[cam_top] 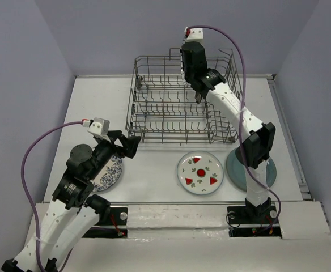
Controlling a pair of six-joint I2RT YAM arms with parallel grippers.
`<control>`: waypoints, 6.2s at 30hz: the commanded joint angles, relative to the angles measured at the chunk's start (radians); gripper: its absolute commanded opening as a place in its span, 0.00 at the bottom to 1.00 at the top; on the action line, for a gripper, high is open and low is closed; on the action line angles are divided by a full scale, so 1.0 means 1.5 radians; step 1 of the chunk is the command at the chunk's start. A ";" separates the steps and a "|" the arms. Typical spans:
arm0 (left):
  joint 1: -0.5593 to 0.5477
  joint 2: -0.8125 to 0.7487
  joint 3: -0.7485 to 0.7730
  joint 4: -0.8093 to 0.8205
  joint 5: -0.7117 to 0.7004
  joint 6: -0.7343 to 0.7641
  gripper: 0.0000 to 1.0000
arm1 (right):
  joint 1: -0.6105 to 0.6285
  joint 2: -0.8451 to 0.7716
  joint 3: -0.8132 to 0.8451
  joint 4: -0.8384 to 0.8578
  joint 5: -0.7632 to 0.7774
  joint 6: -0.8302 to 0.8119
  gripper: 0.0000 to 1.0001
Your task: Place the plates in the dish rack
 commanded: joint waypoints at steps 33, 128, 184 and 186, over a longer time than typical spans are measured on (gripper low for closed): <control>-0.026 0.009 0.005 0.012 -0.041 0.016 0.99 | 0.000 0.154 0.032 0.069 0.076 0.031 0.07; -0.319 0.360 -0.205 0.369 -0.109 -0.300 0.06 | 0.000 -0.729 -0.986 0.266 -0.692 0.275 0.81; -0.119 0.063 0.154 -0.011 -0.262 0.048 0.99 | 0.000 -0.586 -0.767 0.351 -0.645 0.323 0.07; -0.119 0.042 0.142 -0.015 -0.293 0.056 0.99 | 0.000 -0.549 -0.689 0.330 -0.595 0.330 0.07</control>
